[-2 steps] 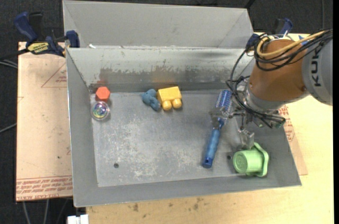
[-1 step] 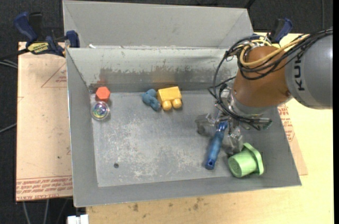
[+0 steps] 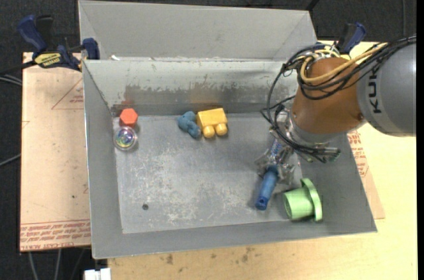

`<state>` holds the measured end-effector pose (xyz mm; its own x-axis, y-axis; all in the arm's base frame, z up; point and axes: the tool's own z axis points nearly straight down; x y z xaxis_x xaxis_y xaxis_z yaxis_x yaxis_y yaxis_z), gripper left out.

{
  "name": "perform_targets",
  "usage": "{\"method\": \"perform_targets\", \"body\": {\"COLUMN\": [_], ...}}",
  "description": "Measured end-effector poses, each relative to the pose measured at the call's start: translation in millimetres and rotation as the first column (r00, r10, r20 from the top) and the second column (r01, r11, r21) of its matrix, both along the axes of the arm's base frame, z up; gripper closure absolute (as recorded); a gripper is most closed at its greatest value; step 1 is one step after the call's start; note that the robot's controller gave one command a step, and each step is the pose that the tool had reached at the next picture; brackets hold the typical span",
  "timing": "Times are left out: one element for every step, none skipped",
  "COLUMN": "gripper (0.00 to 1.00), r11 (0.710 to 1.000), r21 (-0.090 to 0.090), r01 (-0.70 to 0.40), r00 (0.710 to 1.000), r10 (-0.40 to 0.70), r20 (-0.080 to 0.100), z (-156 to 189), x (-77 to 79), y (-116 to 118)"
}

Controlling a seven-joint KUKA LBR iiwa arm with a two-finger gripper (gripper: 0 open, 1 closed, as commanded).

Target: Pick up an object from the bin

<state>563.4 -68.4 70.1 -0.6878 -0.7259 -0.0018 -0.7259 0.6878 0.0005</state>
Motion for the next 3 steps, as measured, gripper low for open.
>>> {"method": "perform_targets", "body": {"gripper": [0.00, 1.00, 1.00], "r11": [1.000, 1.000, 0.999], "r21": [0.001, 0.000, -0.001], "r01": [0.000, 0.000, 0.037], "r00": [1.000, 1.000, 0.999], "r10": [0.000, 0.000, -0.037], "r20": [0.001, 0.001, 0.008], "z": [0.0, 0.0, 156.4], "x": [0.3, 0.1, -12.6], "y": [0.3, 0.0, 8.7]}}
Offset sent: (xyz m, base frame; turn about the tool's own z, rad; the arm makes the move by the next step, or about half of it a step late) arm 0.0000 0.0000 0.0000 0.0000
